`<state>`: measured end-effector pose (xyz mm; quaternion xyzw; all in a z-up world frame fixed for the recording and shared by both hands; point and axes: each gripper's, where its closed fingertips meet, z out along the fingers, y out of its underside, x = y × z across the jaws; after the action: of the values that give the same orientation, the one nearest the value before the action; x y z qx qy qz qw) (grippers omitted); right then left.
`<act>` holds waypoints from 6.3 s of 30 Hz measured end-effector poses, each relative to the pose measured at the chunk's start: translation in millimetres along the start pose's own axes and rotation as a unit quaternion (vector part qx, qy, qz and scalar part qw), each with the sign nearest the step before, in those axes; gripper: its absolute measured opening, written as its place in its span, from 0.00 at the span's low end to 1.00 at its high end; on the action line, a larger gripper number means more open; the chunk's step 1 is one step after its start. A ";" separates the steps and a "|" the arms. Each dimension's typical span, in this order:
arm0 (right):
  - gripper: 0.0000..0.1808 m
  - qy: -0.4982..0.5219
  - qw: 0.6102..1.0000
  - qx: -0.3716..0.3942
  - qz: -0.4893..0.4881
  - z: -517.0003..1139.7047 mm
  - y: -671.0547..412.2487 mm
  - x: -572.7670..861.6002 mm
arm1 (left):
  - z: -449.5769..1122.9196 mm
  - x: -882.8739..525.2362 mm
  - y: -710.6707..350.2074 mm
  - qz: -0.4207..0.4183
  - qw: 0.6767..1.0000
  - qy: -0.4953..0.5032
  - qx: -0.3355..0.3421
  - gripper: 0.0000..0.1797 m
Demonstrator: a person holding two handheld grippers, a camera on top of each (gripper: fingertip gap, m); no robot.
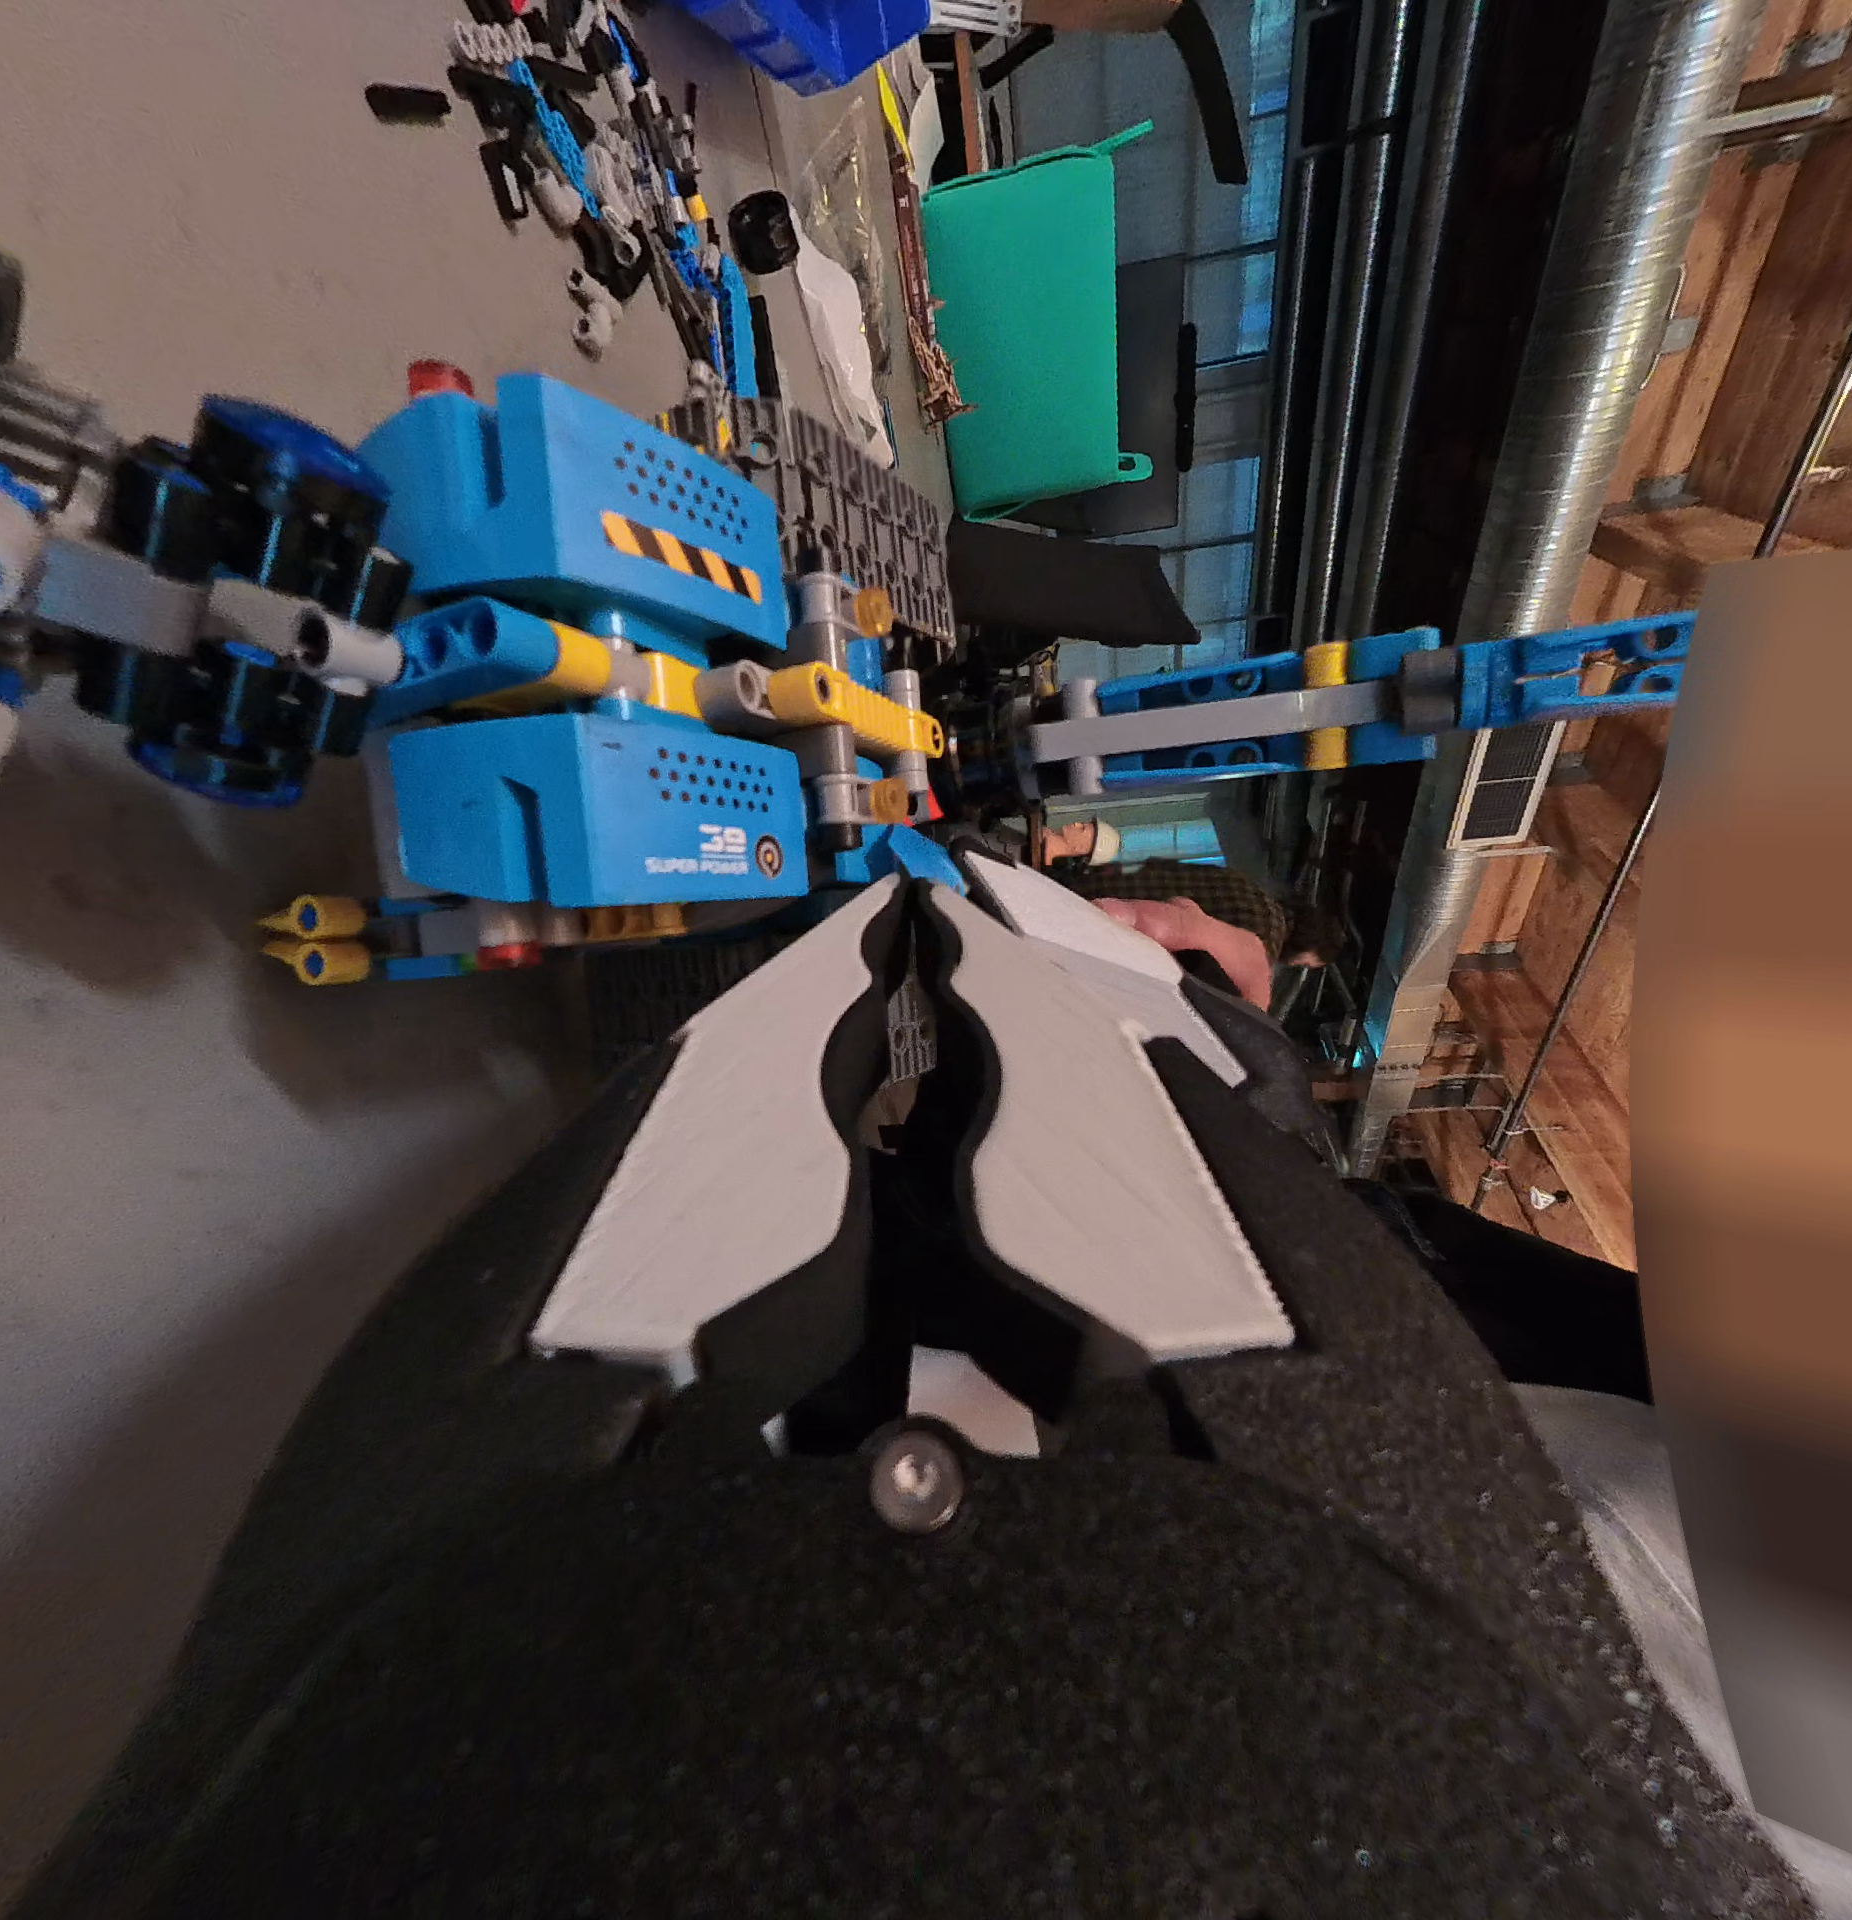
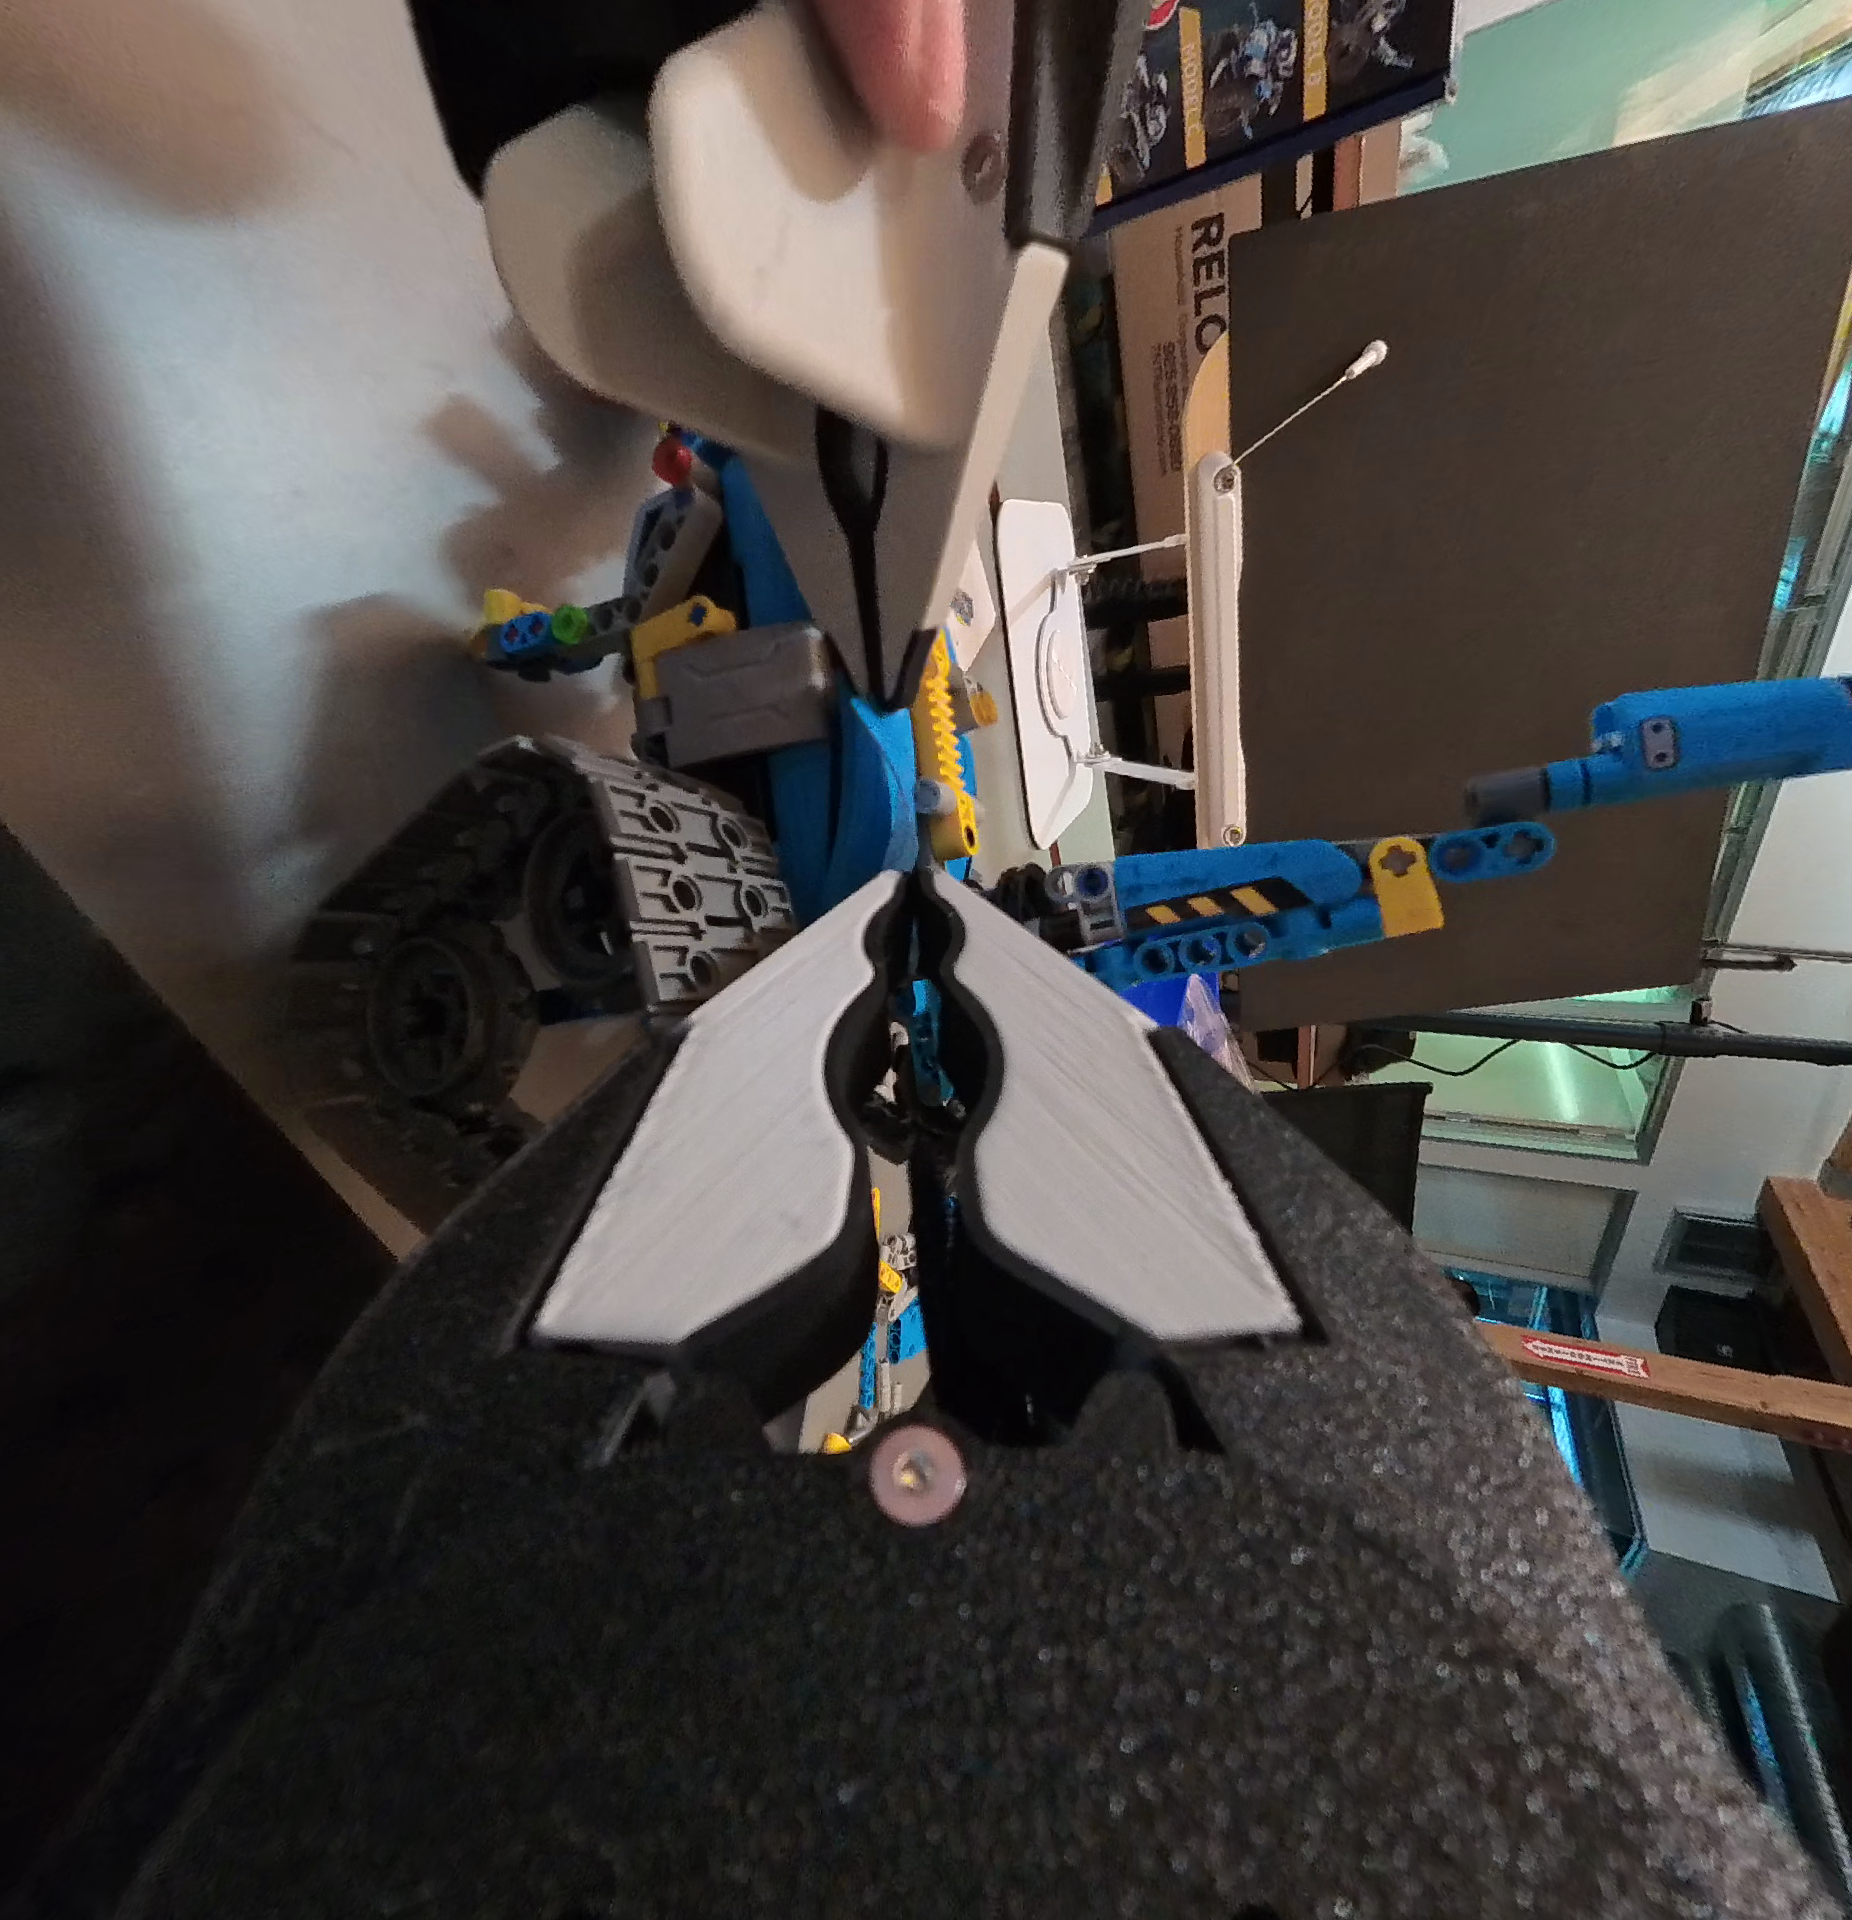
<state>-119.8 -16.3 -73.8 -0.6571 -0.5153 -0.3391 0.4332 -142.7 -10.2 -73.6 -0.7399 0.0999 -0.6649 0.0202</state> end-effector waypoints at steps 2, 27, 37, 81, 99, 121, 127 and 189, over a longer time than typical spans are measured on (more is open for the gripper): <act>0.00 -0.001 1.000 0.013 0.011 -2.4 -1.4 -1.0 | 0.6 6.0 0.3 0.019 1.000 0.000 0.000 0.00; 0.19 -0.470 0.514 0.370 0.615 -70.9 -18.1 31.2 | -21.5 99.4 37.1 0.396 0.903 0.073 -0.150 0.00; 0.08 -0.468 0.484 0.368 0.642 -57.0 -21.3 32.9 | -15.5 87.2 34.5 0.364 0.916 0.089 -0.141 0.00; 0.00 -0.427 0.340 -0.044 0.837 -4.2 -10.4 -3.4 | -2.8 6.1 -7.9 0.178 0.962 -0.125 -0.165 0.00; 0.07 -0.425 0.404 -0.044 0.809 -4.2 -7.4 -8.4 | -3.4 0.4 -9.5 0.184 0.952 -0.142 -0.201 0.00; 0.18 -0.325 0.844 0.098 0.416 -27.3 -24.2 -5.0 | -2.4 1.9 -7.7 0.168 0.950 -0.158 -0.208 0.00; 0.19 -0.306 0.856 0.086 0.407 -19.1 -23.1 -4.2 | -2.1 6.0 -6.6 0.216 0.936 -0.178 -0.213 0.00; 0.00 -0.115 0.984 0.005 0.134 -2.7 -14.4 -4.8 | -8.4 12.0 -3.5 0.193 0.942 -0.143 -0.236 0.00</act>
<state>-134.9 -19.3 -73.9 -0.7529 -0.4705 -0.1976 0.4156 -149.5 -8.1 -60.3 -0.7774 0.3909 -0.4927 -0.0125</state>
